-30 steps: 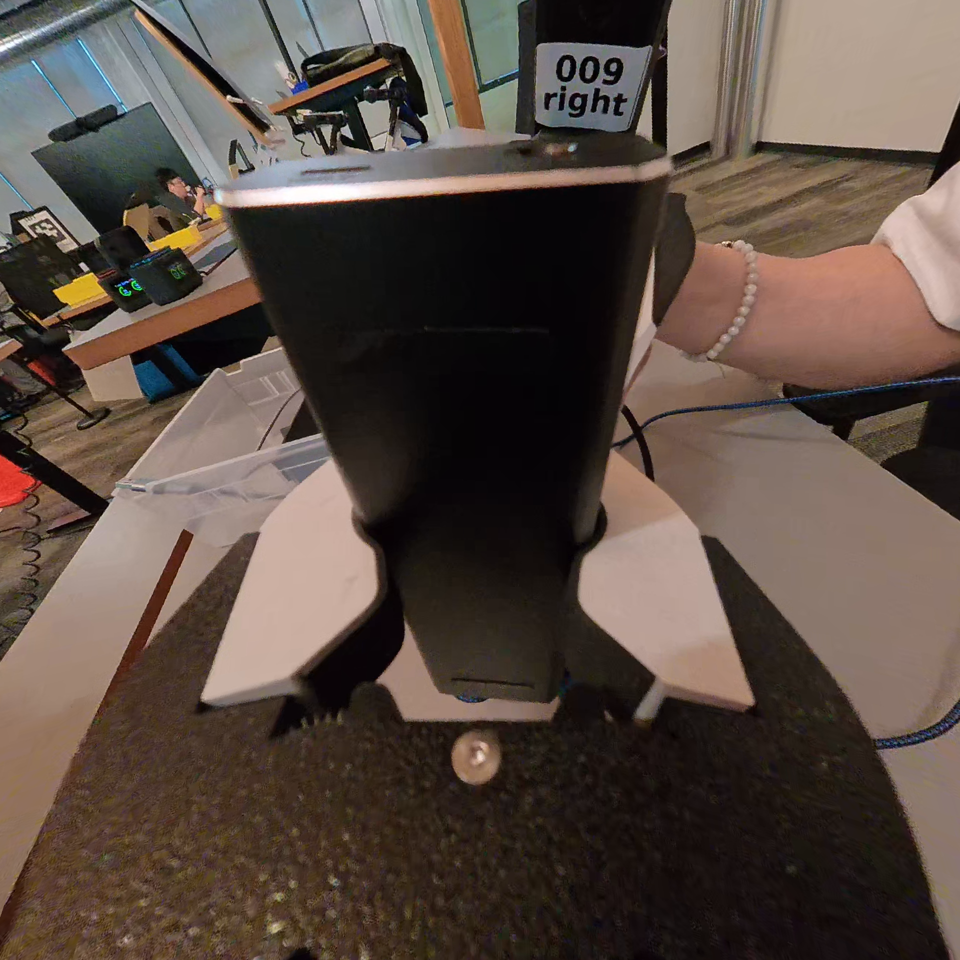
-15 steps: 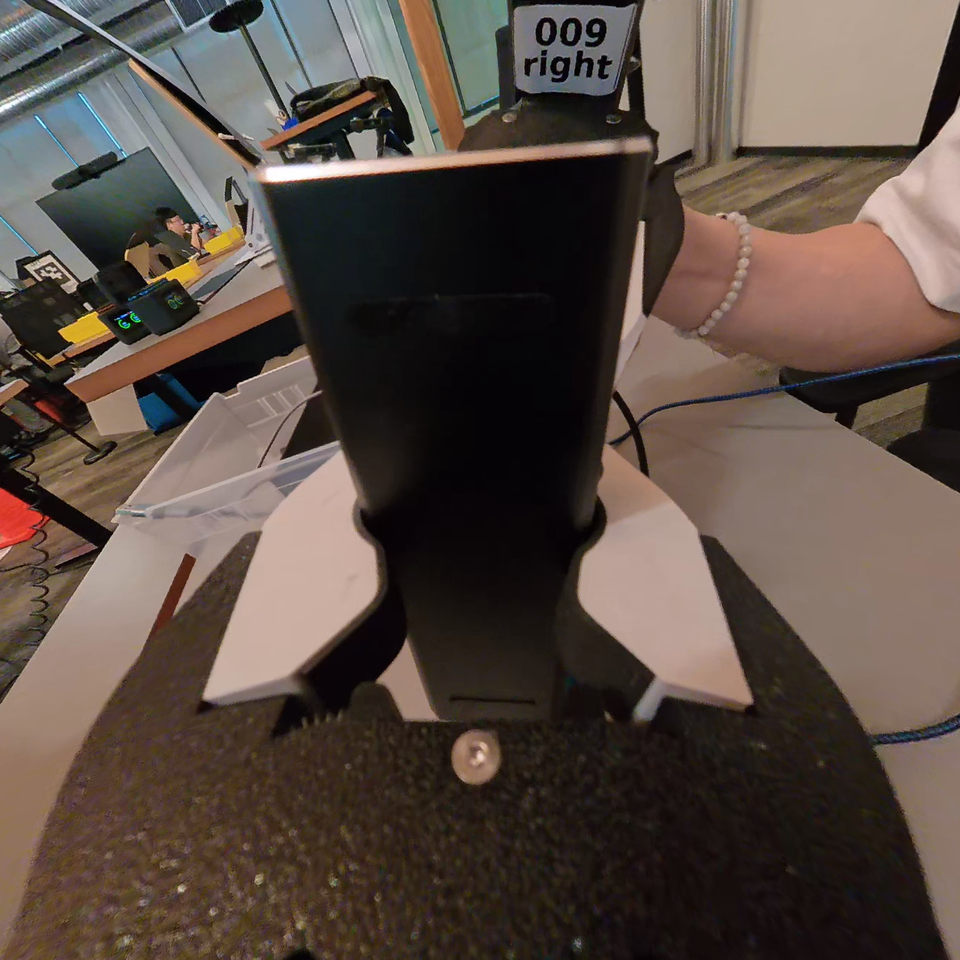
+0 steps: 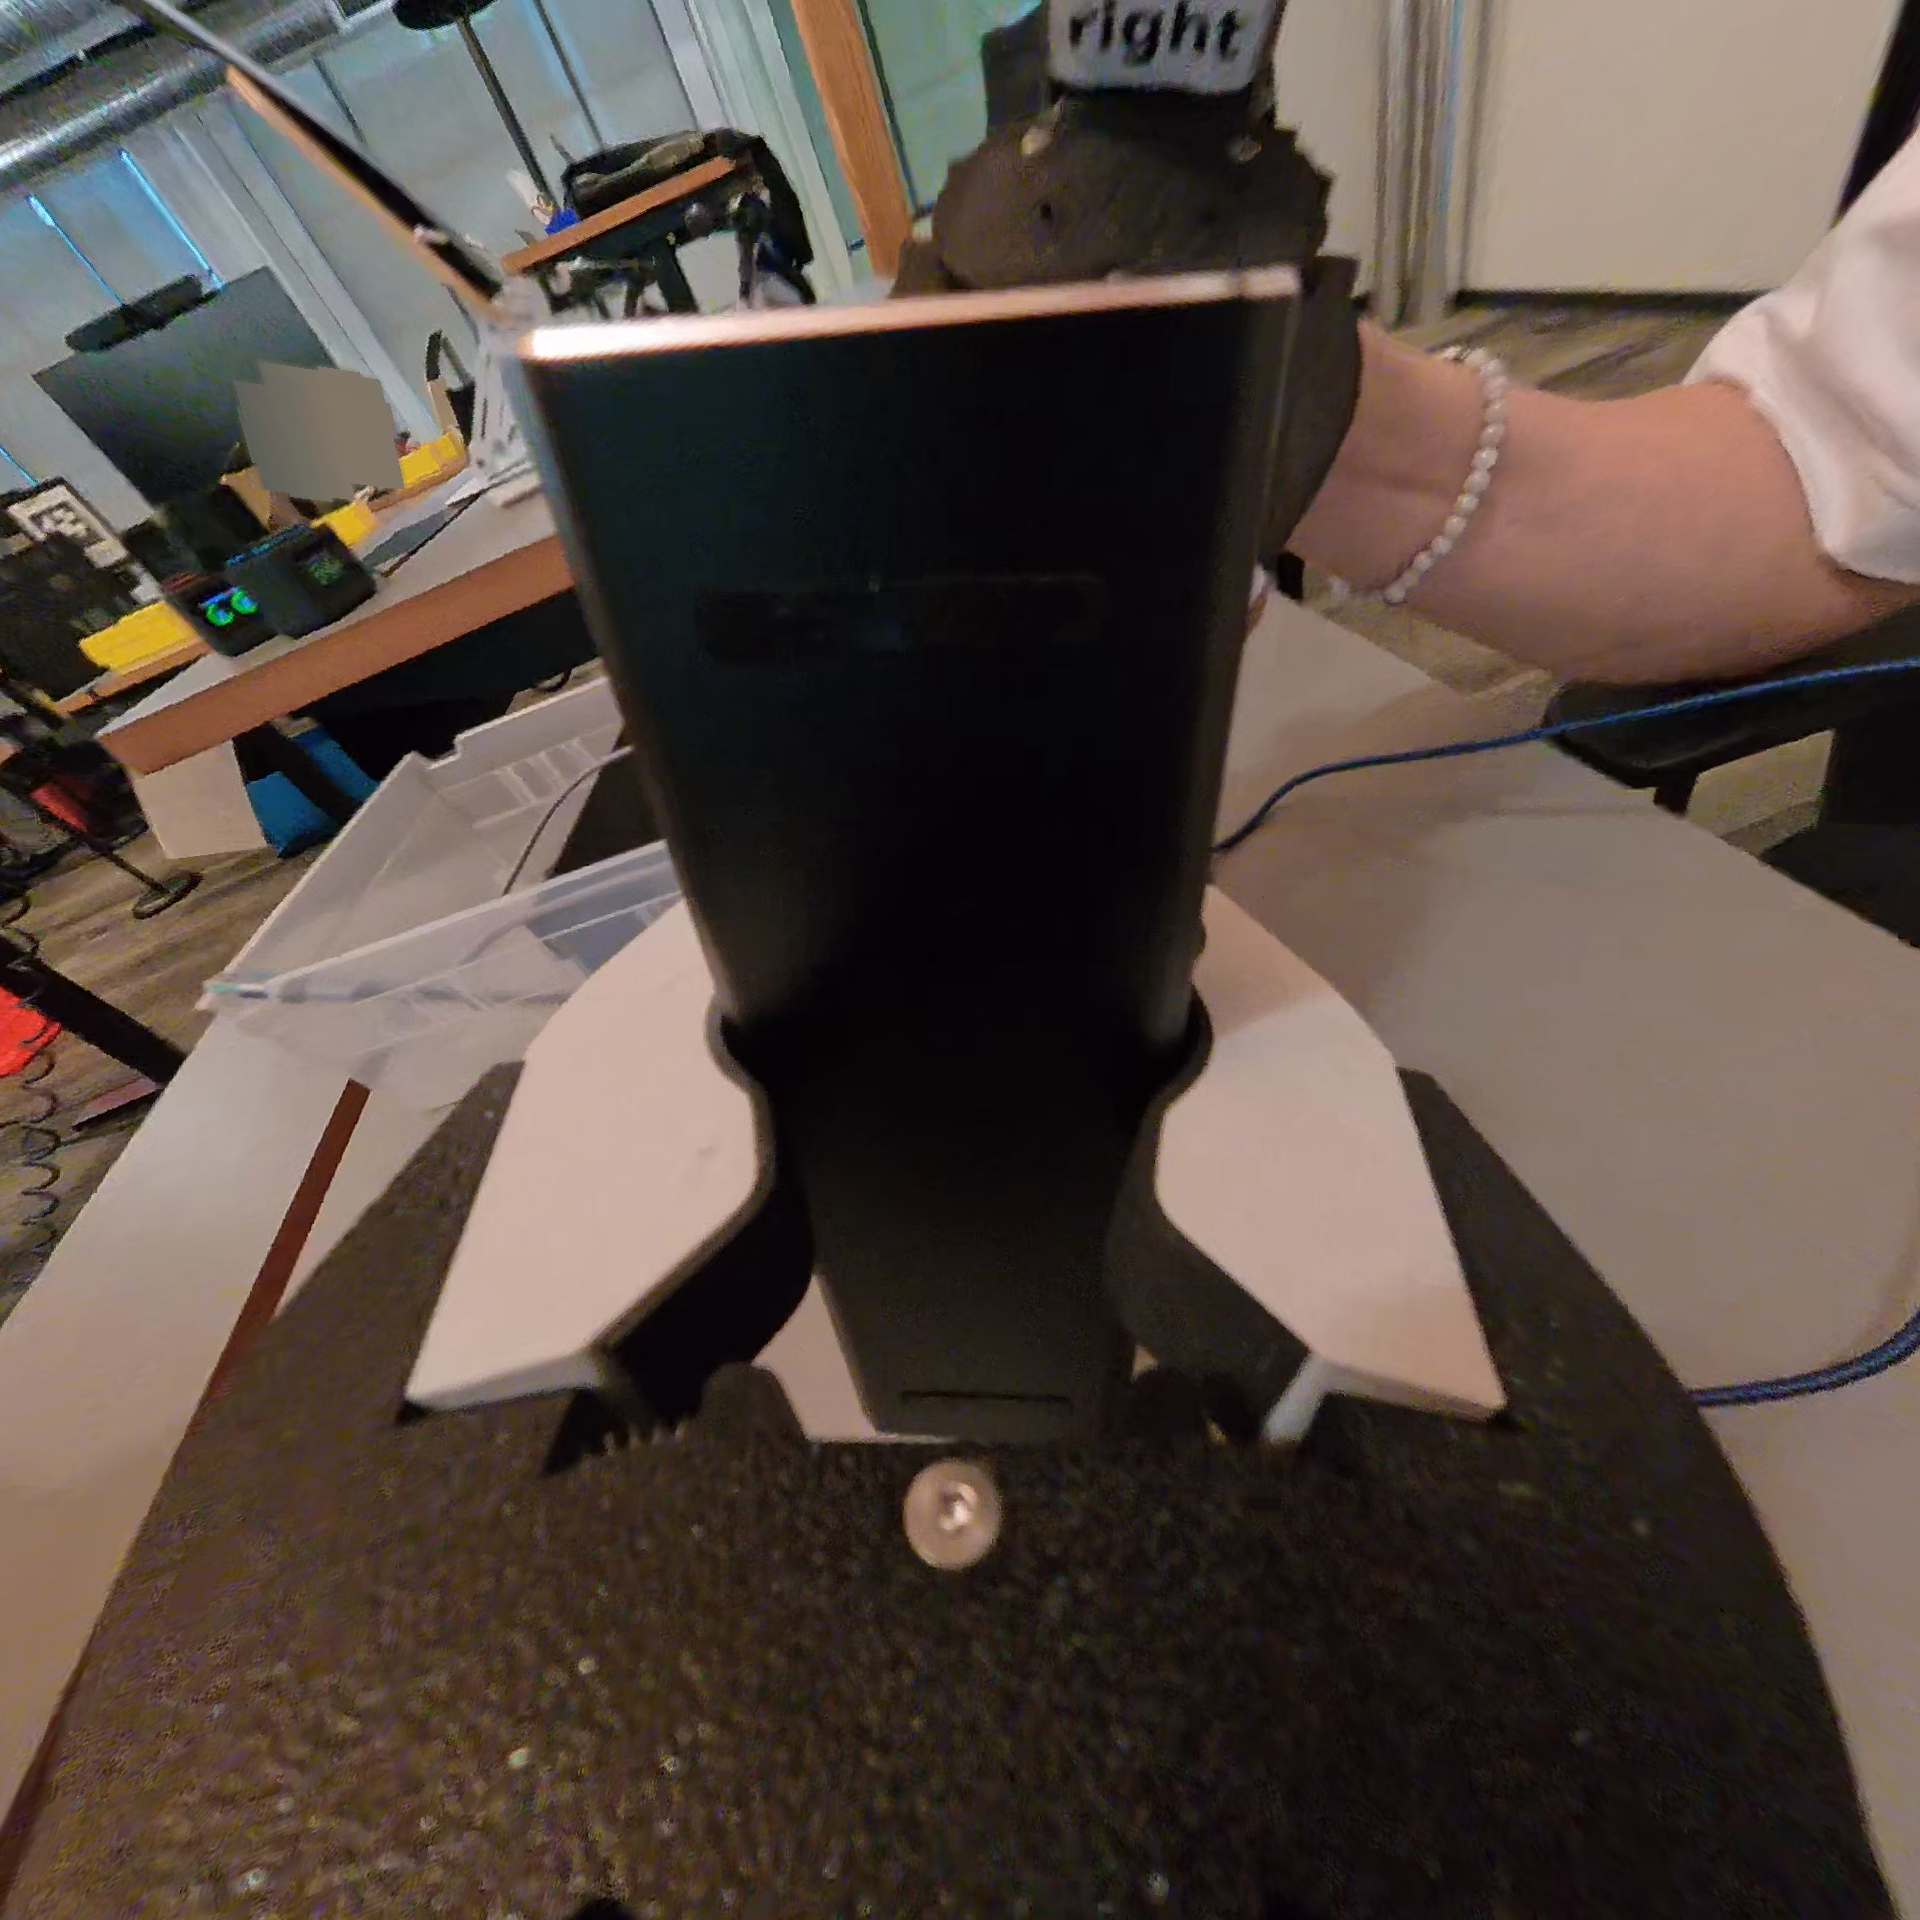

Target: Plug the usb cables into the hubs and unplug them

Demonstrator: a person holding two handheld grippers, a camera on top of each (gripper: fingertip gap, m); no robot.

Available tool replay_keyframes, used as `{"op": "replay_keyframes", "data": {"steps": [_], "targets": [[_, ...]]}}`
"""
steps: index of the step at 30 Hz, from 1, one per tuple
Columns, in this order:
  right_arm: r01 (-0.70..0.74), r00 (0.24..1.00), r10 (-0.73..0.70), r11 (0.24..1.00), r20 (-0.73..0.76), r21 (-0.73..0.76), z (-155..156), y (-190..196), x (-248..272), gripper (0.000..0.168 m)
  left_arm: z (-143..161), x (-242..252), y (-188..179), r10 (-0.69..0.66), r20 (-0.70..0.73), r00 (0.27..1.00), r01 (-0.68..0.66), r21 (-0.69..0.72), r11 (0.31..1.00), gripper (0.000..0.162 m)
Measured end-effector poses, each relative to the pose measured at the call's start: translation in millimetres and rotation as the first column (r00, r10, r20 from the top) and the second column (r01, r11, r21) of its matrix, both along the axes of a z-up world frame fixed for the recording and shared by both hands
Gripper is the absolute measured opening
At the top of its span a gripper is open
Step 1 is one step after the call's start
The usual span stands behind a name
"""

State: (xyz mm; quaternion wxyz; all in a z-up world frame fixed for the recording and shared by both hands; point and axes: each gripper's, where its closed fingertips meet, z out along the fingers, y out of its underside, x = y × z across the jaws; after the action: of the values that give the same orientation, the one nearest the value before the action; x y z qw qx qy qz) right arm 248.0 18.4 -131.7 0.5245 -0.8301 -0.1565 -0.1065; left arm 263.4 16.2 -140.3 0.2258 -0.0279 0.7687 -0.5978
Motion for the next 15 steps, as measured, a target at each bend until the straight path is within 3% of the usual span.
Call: {"op": "replay_keyframes", "data": {"steps": [5, 15], "targets": [[-0.007, 1.0, 0.007, 1.0, 0.018, 0.014, 8.3, -2.5, 1.1, 0.005, 10.0, 1.1, -2.9, -0.003, 0.025, 1.0, 0.004, -0.005, 1.0, 0.072], [-0.025, 0.999, 0.026, 0.999, 0.026, -0.034, -5.9, -9.5, -6.8, 0.005, -4.3, -6.7, -7.4, -0.028, 0.03, 0.999, 0.026, 0.059, 0.998, 0.073]]}}
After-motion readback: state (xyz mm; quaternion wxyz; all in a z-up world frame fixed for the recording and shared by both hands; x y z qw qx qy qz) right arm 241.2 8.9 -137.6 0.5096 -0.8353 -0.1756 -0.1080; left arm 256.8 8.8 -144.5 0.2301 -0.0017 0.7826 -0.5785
